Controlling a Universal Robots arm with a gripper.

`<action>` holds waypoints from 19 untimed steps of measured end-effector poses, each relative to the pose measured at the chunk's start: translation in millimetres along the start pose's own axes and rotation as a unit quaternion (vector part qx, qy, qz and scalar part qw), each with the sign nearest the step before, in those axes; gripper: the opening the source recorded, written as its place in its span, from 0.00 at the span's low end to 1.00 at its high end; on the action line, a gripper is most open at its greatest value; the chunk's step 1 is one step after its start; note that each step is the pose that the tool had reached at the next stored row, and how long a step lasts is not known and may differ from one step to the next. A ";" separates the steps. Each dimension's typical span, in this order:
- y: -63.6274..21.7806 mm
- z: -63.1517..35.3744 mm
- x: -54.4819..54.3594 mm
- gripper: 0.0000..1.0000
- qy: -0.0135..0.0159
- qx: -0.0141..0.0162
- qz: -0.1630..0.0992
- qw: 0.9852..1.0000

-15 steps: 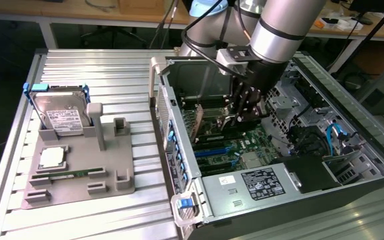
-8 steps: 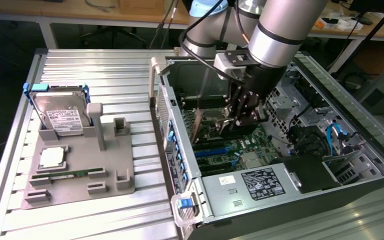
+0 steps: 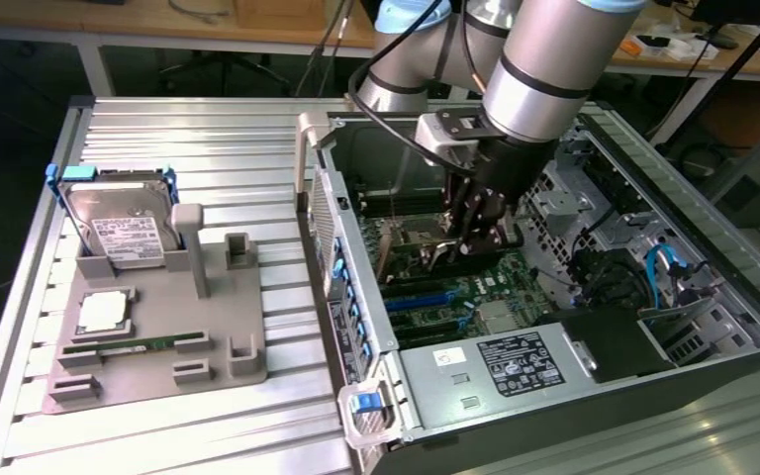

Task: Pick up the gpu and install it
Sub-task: 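Insert the gpu into the slot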

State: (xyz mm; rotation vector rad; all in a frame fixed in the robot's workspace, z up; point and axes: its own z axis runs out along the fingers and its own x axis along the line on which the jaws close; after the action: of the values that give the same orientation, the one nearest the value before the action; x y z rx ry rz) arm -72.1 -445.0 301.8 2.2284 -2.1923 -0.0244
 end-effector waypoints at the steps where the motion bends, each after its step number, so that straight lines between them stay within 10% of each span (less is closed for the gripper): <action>1: 0.8 1.1 0.0 0.27 0.000 0.000 0.000 1.000; 19: 16.4 15.1 7.1 0.27 0.000 0.000 0.000 1.000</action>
State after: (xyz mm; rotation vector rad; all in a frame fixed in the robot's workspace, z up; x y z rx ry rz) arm -88.7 -452.4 287.1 2.2283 -2.1922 -0.0243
